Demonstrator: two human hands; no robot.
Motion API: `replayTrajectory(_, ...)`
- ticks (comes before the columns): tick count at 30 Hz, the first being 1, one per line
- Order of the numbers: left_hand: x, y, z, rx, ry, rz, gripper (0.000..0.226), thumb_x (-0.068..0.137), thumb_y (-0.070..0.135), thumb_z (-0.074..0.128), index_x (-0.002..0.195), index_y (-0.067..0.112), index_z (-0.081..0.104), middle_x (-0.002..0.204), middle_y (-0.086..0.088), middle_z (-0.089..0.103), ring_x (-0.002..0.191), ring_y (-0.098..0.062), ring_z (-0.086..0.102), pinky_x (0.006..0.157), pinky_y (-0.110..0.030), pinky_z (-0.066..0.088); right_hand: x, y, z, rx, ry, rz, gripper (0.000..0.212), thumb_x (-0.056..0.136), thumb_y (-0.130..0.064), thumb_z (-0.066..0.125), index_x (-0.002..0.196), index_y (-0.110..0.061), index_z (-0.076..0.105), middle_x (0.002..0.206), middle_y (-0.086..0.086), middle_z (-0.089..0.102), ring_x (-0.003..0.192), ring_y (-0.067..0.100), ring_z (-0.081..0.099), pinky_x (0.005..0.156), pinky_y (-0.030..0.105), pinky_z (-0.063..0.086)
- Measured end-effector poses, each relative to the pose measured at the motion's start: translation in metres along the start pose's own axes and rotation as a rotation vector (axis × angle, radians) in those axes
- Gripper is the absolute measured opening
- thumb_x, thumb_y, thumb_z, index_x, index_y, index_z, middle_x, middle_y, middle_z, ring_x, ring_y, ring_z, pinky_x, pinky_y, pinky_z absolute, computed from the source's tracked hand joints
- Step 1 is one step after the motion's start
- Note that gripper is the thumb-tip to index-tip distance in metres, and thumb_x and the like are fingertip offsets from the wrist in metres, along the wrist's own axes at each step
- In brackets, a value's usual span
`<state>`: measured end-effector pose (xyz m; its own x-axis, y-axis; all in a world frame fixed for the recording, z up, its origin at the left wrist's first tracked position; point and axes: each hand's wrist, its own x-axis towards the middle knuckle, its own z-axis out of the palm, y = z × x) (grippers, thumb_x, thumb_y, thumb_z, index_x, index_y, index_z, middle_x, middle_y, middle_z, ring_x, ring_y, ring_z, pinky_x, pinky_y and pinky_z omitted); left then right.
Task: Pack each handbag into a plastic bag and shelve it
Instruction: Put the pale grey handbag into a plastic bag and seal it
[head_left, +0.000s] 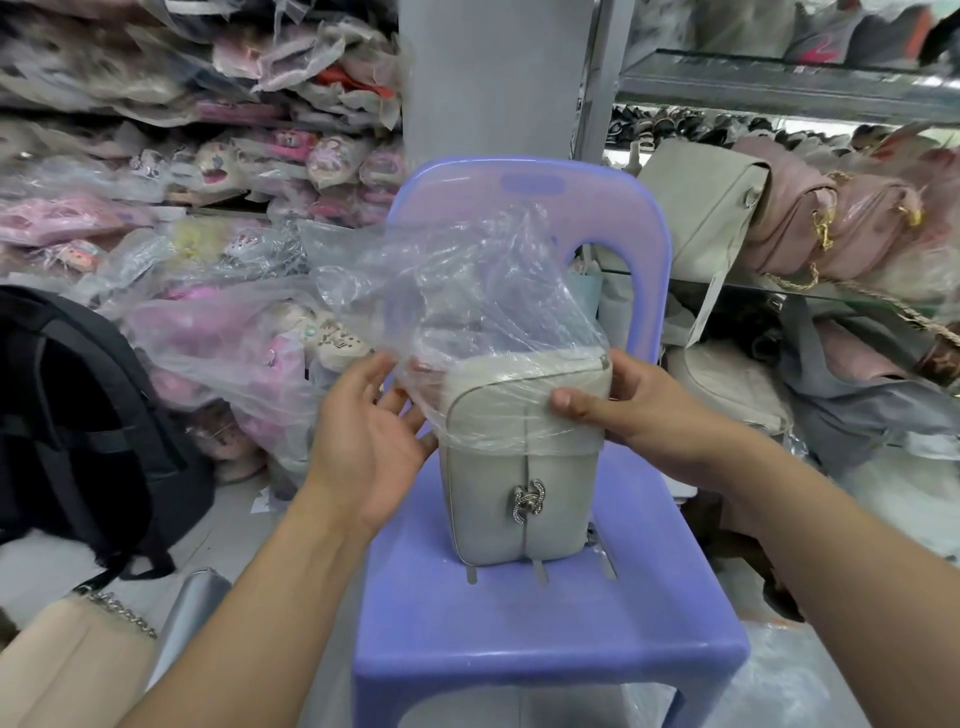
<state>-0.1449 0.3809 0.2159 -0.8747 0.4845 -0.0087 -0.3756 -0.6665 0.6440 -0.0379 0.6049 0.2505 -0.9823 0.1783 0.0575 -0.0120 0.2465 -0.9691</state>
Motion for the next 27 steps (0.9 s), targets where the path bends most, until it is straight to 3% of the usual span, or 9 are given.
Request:
replayTrajectory(5,0.007,-0.013,-0.006,0.169,0.231,-0.056,0.017,0.101,0.024,0.055,0.103,0.013,0.068,0.084,0.001,0.072,0.064,-0.011,0.069,0.058,-0.025,0.058,-0.001,0.000,0.000,0.002,-0.023,-0.001,0.060,0.074,-0.022,0.083,0.130,-0.020,0.062,0.119,-0.002,0.077,0.115,0.013,0.071,0.101,0.032,0.055)
replayTrajectory(8,0.006,-0.024,-0.022,0.344,0.280,-0.003,0.018,0.098,0.030,0.063,0.112,0.020,0.067,0.085,0.004,0.067,0.074,-0.011,0.060,0.076,-0.029,0.053,-0.001,0.003,-0.005,-0.056,-0.049,0.001,0.061,0.077,-0.016,0.084,0.133,-0.024,0.061,0.121,-0.006,0.075,0.117,0.010,0.069,0.100,0.028,0.055)
replayTrajectory(11,-0.008,-0.036,-0.033,0.462,0.218,-0.008,0.042,0.085,0.052,0.066,0.116,0.024,0.067,0.095,0.004,0.065,0.084,-0.012,0.061,0.093,-0.037,0.052,-0.002,0.010,-0.008,-0.102,-0.072,0.026,0.067,0.075,-0.013,0.086,0.135,-0.026,0.059,0.124,-0.006,0.074,0.119,0.012,0.068,0.104,0.034,0.053)
replayTrajectory(13,-0.016,-0.040,-0.036,0.586,0.162,-0.018,0.065,0.069,0.066,0.065,0.119,0.026,0.068,0.105,0.000,0.066,0.098,-0.016,0.064,0.098,-0.039,0.053,-0.003,0.015,-0.010,-0.127,-0.071,0.029,0.070,0.074,-0.013,0.089,0.136,-0.026,0.059,0.125,-0.004,0.074,0.120,0.014,0.068,0.106,0.039,0.051)
replayTrajectory(15,-0.017,-0.041,-0.037,0.714,0.094,0.022,0.070,0.069,0.070,0.061,0.123,0.026,0.063,0.110,0.004,0.067,0.106,-0.013,0.063,0.101,-0.039,0.051,-0.002,0.016,-0.011,-0.151,-0.066,0.027,0.069,0.074,-0.010,0.089,0.135,-0.026,0.060,0.125,-0.006,0.074,0.119,0.013,0.068,0.104,0.037,0.053)
replayTrajectory(19,-0.013,-0.033,-0.026,0.808,-0.044,0.196,0.051,0.080,0.063,0.067,0.121,0.042,0.046,0.112,0.016,0.063,0.103,0.010,0.061,0.094,-0.015,0.046,-0.005,0.016,-0.010,-0.277,-0.087,0.015,0.066,0.076,-0.003,0.088,0.128,-0.031,0.060,0.114,-0.018,0.076,0.109,0.001,0.070,0.088,0.016,0.055)
replayTrajectory(23,-0.004,-0.022,-0.016,0.746,-0.183,0.295,0.082,0.073,0.021,0.090,0.139,0.029,0.042,0.124,0.008,0.066,0.117,-0.006,0.063,0.090,-0.018,0.051,-0.007,0.020,-0.011,-0.417,-0.068,0.045,0.068,0.077,-0.006,0.088,0.124,-0.039,0.051,0.079,-0.032,0.070,0.071,-0.013,0.064,0.064,0.005,0.046)
replayTrajectory(25,0.001,-0.017,-0.011,0.724,-0.177,0.320,0.084,0.071,0.017,0.083,0.141,0.036,0.039,0.110,0.014,0.067,0.107,-0.010,0.064,0.086,-0.021,0.051,-0.007,0.024,-0.009,-0.524,-0.058,0.064,0.076,0.073,-0.022,0.094,0.130,-0.043,0.048,0.084,-0.020,0.067,0.072,-0.003,0.059,0.067,0.010,0.044)
replayTrajectory(27,0.002,-0.015,-0.006,0.778,-0.141,0.353,0.070,0.075,0.030,0.075,0.132,0.047,0.039,0.091,0.022,0.067,0.096,-0.007,0.064,0.086,-0.026,0.051,-0.007,0.029,-0.009,-0.562,-0.062,0.093,0.079,0.070,-0.029,0.095,0.132,-0.043,0.048,0.096,-0.016,0.064,0.084,0.002,0.058,0.073,0.014,0.045)
